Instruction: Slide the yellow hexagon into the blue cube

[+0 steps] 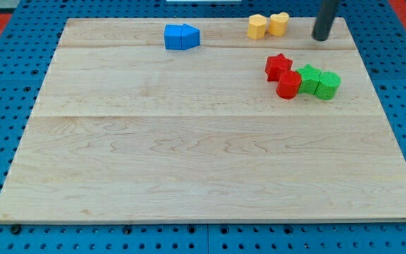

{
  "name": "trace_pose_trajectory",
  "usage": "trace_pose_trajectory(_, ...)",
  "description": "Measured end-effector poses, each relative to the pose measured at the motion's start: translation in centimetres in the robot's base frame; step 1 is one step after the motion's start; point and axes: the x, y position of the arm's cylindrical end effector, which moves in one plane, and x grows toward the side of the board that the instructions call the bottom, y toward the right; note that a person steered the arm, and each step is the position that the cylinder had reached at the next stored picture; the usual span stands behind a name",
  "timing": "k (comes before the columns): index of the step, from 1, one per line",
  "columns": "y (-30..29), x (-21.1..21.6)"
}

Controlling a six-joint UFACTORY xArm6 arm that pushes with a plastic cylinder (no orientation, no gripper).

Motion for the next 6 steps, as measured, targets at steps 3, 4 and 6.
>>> trace_pose_trajectory(3,-18.5,-3.3)
trace_pose_trajectory(4,-24.1,-1.2)
trace_pose_trajectory(6,-27.3,-3.5)
